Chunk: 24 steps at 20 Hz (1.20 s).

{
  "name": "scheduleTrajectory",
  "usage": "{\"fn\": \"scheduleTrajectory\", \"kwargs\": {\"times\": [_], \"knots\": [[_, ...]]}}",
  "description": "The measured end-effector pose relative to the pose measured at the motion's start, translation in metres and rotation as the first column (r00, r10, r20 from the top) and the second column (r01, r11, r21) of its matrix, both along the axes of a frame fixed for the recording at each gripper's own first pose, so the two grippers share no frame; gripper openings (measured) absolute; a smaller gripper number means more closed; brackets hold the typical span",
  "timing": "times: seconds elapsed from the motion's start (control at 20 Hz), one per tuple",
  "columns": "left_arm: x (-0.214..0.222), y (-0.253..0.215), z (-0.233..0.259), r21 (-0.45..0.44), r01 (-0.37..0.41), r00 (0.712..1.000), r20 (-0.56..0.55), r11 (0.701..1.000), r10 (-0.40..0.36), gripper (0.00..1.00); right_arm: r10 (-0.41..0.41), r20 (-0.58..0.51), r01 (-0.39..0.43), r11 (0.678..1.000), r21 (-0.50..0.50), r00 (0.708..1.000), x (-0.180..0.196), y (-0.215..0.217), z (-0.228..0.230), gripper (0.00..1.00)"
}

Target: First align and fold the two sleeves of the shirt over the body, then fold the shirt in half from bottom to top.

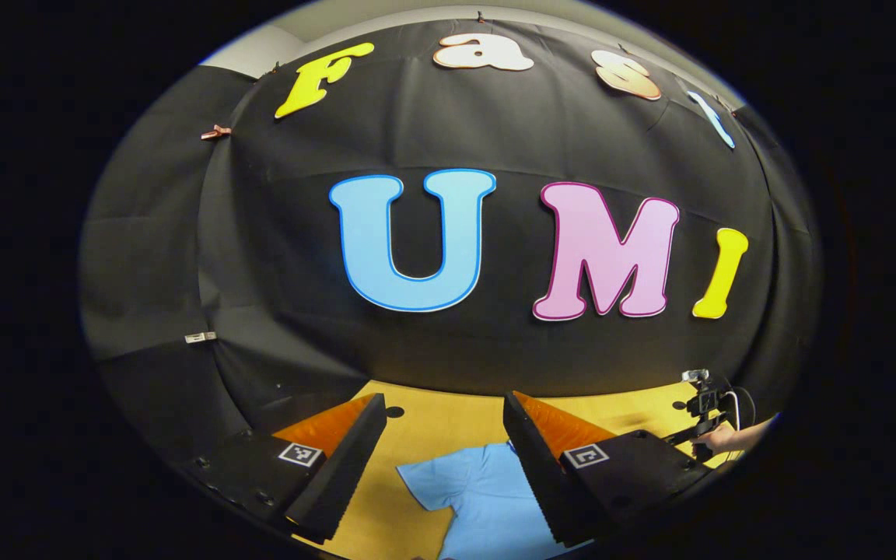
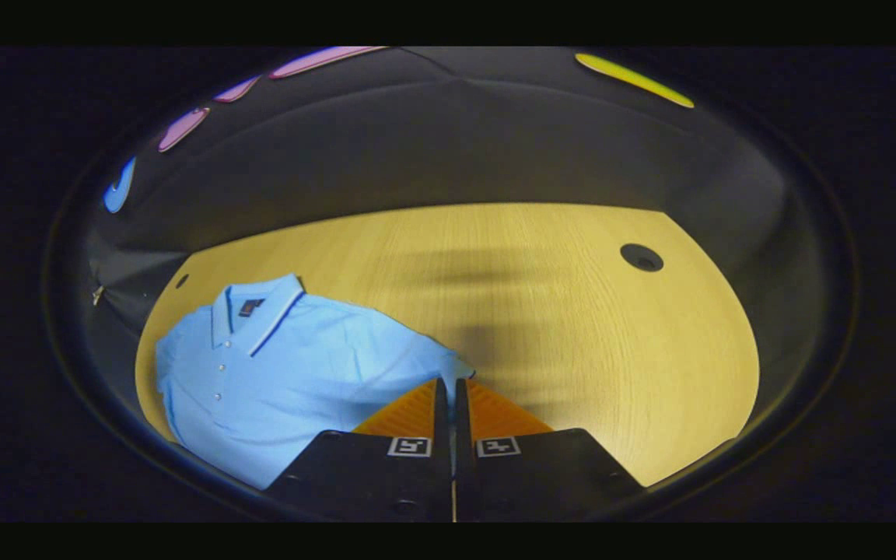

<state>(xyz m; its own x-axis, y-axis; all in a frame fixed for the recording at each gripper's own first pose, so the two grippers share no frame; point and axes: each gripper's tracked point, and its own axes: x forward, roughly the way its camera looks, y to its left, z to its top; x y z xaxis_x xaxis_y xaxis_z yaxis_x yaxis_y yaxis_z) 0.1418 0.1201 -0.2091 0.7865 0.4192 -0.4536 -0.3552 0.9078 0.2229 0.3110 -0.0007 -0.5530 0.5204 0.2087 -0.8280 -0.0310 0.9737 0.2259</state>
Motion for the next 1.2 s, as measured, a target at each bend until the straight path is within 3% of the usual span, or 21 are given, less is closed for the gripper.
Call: {"fn": "scheduleTrajectory", "kwargs": {"times": [0.15, 0.2, 0.3, 0.4, 0.45, 0.5, 0.55, 0.6, 0.7, 0.8, 0.85, 0.9, 1.05, 1.1, 1.15, 1.2], "knots": [[-0.013, 0.013, 0.005, 0.008, -0.012, 1.0, 0.003, 1.0, 0.012, 0.97, 0.033, 0.085, -0.043, 0.992, 0.12, 0.996, 0.004, 0.044, 0.059, 0.06], [-0.018, 0.016, 0.004, 0.01, -0.012, 1.0, 0.004, 1.0, 0.012, 0.97, 0.04, 0.097, -0.056, 0.984, 0.168, 0.994, 0.003, 0.063, 0.076, 0.02], [-0.022, 0.021, 0.005, 0.003, -0.012, 1.0, 0.007, 1.0, 0.012, 0.97, 0.076, 0.097, -0.099, 0.959, 0.267, 0.992, -0.007, 0.103, 0.094, 0.06], [-0.024, 0.023, -0.003, -0.009, -0.011, 1.0, 0.005, 1.0, 0.011, 0.97, 0.128, 0.104, -0.154, 0.941, 0.301, 0.986, -0.016, 0.137, 0.093, 0.06], [-0.029, 0.029, -0.011, -0.005, -0.014, 1.0, -0.008, 1.0, 0.014, 0.97, 0.145, 0.089, -0.165, 0.945, 0.283, 0.985, -0.022, 0.143, 0.081, 0.0], [-0.042, 0.039, -0.024, 0.009, -0.018, 0.999, -0.041, 1.0, 0.019, 0.97, 0.166, 0.032, -0.169, 0.949, 0.267, 0.986, -0.034, 0.152, 0.06, 0.02], [-0.047, 0.044, -0.031, 0.015, -0.02, 0.997, -0.068, 1.0, 0.021, 0.97, 0.173, -0.014, -0.164, 0.952, 0.259, 0.985, -0.042, 0.156, 0.044, 0.26], [-0.049, 0.046, -0.038, 0.018, -0.014, 0.996, -0.085, 1.0, 0.015, 0.97, 0.165, -0.041, -0.15, 0.957, 0.247, 0.985, -0.046, 0.157, 0.031, 0.32], [-0.049, 0.049, -0.056, 0.0, -0.001, 0.994, -0.111, 1.0, 0.001, 0.96, 0.153, -0.05, -0.136, 0.958, 0.252, 0.987, -0.052, 0.161, 0.027, 0.54], [-0.047, 0.054, -0.082, -0.052, -0.006, 0.991, -0.133, 0.999, -0.001, 0.97, 0.153, -0.03, -0.141, 0.958, 0.251, 0.988, -0.051, 0.158, 0.036, 0.95], [-0.046, 0.059, -0.096, -0.083, -0.023, 0.988, -0.152, 0.996, 0.011, 0.97, 0.152, -0.011, -0.144, 0.955, 0.259, 0.988, -0.049, 0.155, 0.046, 0.88], [-0.043, 0.066, -0.116, -0.116, -0.043, 0.985, -0.17, 0.992, 0.023, 0.97, 0.139, 0.02, -0.139, 0.952, 0.274, 0.99, -0.048, 0.148, 0.067, 0.96], [-0.024, 0.09, -0.168, -0.087, -0.006, 0.963, -0.267, 0.996, -0.017, 0.97, 0.107, 0.088, -0.128, 0.95, 0.284, 0.99, -0.051, 0.121, 0.112, 0.96], [-0.014, 0.095, -0.183, -0.1, 0.0, 0.956, -0.293, 0.995, -0.03, 0.97, 0.101, 0.11, -0.129, 0.952, 0.278, 0.989, -0.053, 0.111, 0.123, 0.88], [-0.005, 0.099, -0.198, -0.125, -0.002, 0.951, -0.308, 0.992, -0.037, 0.97, 0.096, 0.132, -0.129, 0.955, 0.267, 0.987, -0.057, 0.099, 0.134, 0.97], [0.003, 0.103, -0.214, -0.144, -0.018, 0.944, -0.329, 0.989, -0.031, 0.97, 0.096, 0.146, -0.132, 0.957, 0.259, 0.985, -0.061, 0.089, 0.142, 0.96]]}}
